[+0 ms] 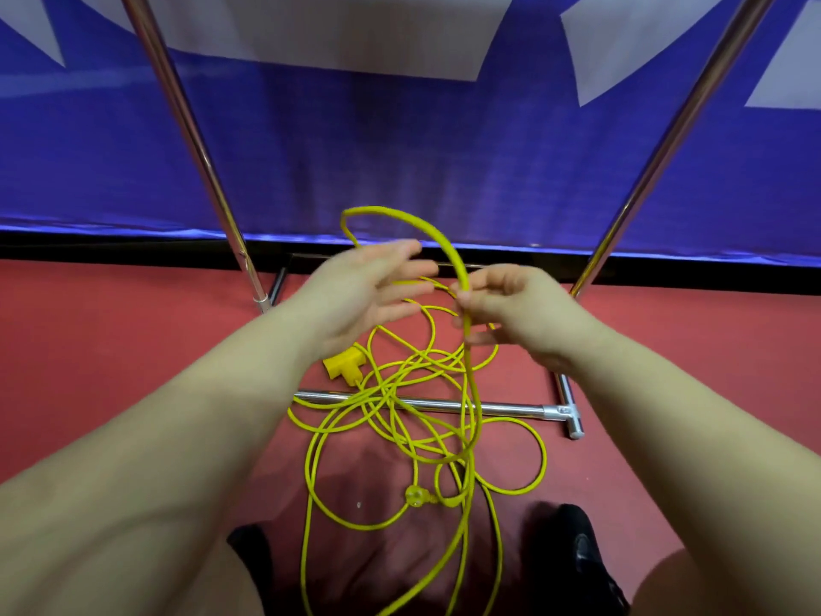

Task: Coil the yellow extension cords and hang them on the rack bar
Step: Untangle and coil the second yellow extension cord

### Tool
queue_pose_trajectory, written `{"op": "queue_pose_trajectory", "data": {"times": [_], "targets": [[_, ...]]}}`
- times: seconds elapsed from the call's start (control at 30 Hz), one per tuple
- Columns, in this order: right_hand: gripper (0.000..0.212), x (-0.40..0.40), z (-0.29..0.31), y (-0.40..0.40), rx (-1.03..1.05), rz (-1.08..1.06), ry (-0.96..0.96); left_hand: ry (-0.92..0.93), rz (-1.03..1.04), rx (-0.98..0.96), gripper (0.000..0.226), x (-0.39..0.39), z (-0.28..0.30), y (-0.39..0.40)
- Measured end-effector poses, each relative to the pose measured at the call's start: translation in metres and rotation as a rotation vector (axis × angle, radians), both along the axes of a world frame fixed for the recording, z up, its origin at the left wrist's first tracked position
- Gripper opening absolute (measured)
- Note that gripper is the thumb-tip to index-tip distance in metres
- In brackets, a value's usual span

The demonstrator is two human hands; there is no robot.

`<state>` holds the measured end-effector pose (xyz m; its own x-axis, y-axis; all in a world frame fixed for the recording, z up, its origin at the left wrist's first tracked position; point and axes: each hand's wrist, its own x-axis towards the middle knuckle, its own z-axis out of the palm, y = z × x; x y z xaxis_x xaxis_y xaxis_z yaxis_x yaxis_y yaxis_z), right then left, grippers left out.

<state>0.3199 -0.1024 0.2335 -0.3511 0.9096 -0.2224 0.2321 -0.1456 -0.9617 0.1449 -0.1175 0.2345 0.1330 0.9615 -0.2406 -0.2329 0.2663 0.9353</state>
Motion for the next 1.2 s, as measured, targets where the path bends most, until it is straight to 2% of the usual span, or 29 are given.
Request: {"op": "queue_pose_trajectory", "data": {"times": [0.1, 0.17, 0.27, 0.33, 0.5, 0.6, 0.67, 0.8, 0.87, 0.97, 1.0, 1.07, 1.13, 1.2], "targets": [[0.009, 0.006, 0.010, 0.008, -0.100, -0.206, 0.228, 0.326, -0.309, -0.036, 0.027, 0.020, -0.015, -0.015], [0.007, 0.007, 0.015, 0.010, -0.182, -0.302, 0.372, 0.399, -0.419, -0.047, 0.034, 0.031, -0.025, -0.021], [0.004, 0.007, 0.018, 0.010, -0.208, -0.330, 0.450, 0.423, -0.371, 0.065, 0.024, 0.033, -0.026, -0.018], [0.006, 0.007, 0.018, 0.011, -0.165, -0.284, 0.398, 0.426, -0.309, 0.122, 0.015, 0.028, -0.020, -0.015], [0.016, 0.002, 0.001, 0.002, -0.138, 0.010, 0.029, 0.162, 0.033, 0.100, 0.018, 0.012, -0.003, -0.005], [0.026, -0.007, -0.014, -0.009, -0.072, 0.234, -0.166, -0.044, 0.150, 0.055, 0.015, 0.000, 0.007, -0.001], [0.019, -0.012, -0.018, -0.013, -0.019, 0.271, -0.160, -0.123, 0.182, 0.042, 0.014, -0.004, 0.010, 0.001], [0.021, -0.014, -0.009, -0.009, 0.051, 0.168, -0.071, -0.200, 0.223, 0.050, 0.011, -0.010, 0.010, 0.004], [0.018, -0.014, -0.002, -0.006, 0.065, 0.068, 0.012, -0.045, 0.108, 0.053, 0.013, -0.009, 0.004, 0.003], [0.012, -0.013, 0.009, 0.000, -0.085, -0.123, 0.279, 0.464, -0.262, 0.078, 0.021, 0.002, -0.015, -0.006], [0.010, -0.011, 0.012, 0.003, -0.147, -0.183, 0.384, 0.562, -0.380, 0.086, 0.020, 0.007, -0.019, -0.010], [0.009, -0.007, 0.016, 0.007, -0.232, -0.299, 0.562, 0.548, -0.499, 0.075, 0.018, 0.014, -0.020, -0.015], [0.009, -0.002, 0.020, 0.011, -0.263, -0.374, 0.670, 0.491, -0.455, 0.071, 0.022, 0.014, -0.017, -0.014], [0.005, 0.000, 0.019, 0.011, -0.246, -0.366, 0.612, 0.427, -0.336, 0.052, 0.023, 0.012, -0.012, -0.010]]}}
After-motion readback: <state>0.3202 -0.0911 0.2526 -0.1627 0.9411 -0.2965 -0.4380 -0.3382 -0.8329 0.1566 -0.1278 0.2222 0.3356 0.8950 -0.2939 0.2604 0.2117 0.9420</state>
